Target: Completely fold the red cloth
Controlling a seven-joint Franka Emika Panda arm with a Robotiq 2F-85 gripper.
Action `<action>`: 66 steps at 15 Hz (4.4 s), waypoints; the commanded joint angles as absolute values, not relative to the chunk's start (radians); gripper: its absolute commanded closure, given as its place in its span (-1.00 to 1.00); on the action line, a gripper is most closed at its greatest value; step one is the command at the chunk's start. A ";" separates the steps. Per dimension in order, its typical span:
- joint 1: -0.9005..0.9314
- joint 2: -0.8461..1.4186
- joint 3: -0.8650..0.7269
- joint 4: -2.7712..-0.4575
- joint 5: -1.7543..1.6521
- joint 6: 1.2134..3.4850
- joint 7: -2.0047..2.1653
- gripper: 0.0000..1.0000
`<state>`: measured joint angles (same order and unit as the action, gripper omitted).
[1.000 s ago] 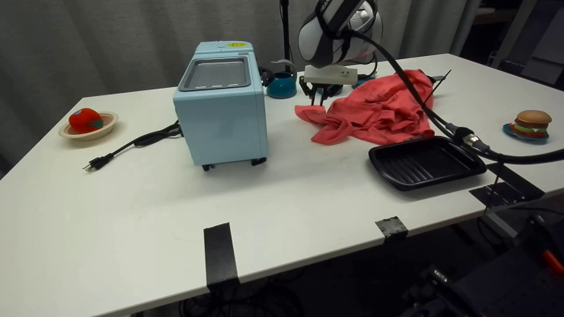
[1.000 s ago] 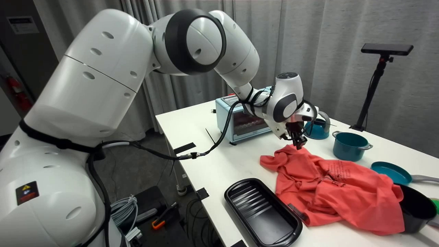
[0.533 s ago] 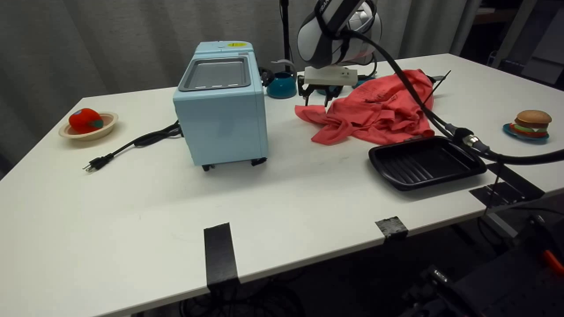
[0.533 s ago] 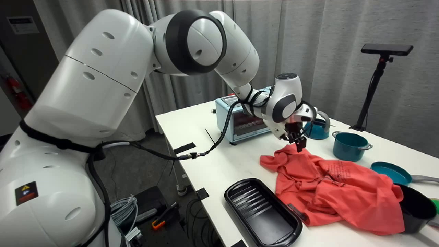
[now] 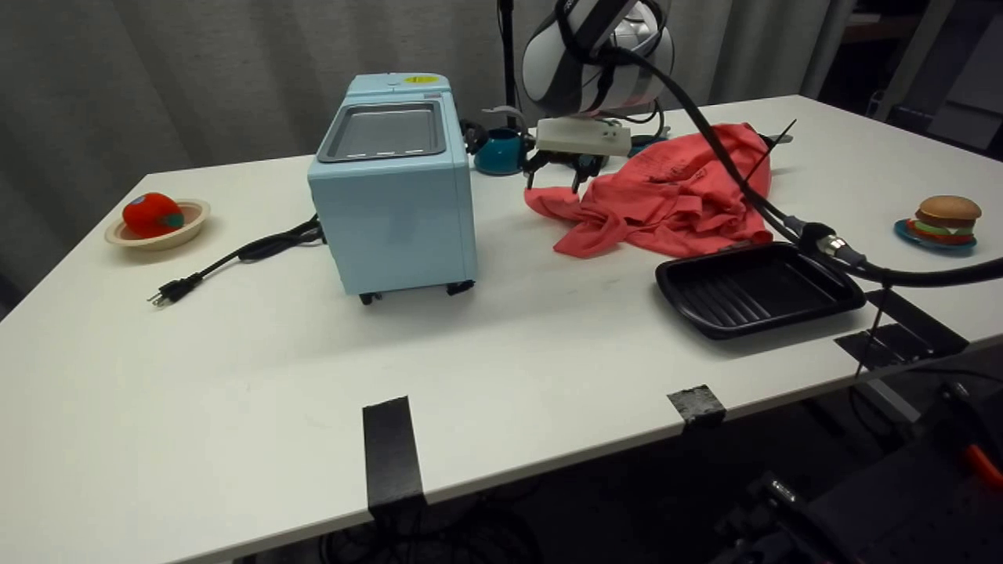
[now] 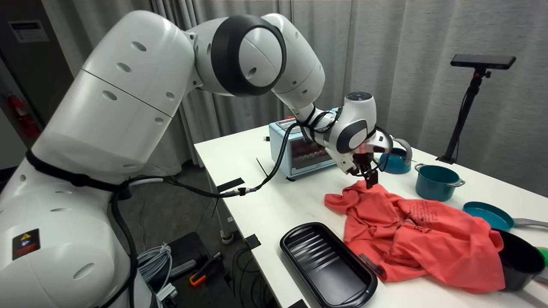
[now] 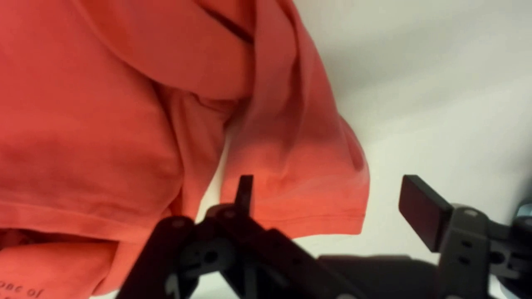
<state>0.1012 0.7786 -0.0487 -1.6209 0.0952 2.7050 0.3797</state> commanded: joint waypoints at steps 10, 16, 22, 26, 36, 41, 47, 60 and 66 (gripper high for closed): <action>0.083 0.764 -0.034 -1.613 0.139 2.580 0.362 -0.93; 0.101 0.773 -0.054 -1.616 0.125 2.561 0.400 -0.97; 0.178 0.902 -0.097 -1.485 0.006 2.465 0.403 -1.00; 0.227 0.976 -0.123 -1.377 -0.101 2.388 0.381 -1.00; 0.226 1.032 -0.155 -1.208 -0.194 2.229 0.381 0.03; 0.236 1.022 -0.168 -1.221 -0.239 2.208 0.384 0.75; 0.247 0.988 -0.176 -1.258 -0.277 2.205 0.397 0.97; 0.311 0.742 -0.286 -1.507 -0.438 2.213 0.522 1.00; 0.276 0.635 -0.314 -1.611 -0.495 2.179 0.597 1.00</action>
<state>0.2898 0.7115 -0.3042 -1.5287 -0.4541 2.2160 0.5567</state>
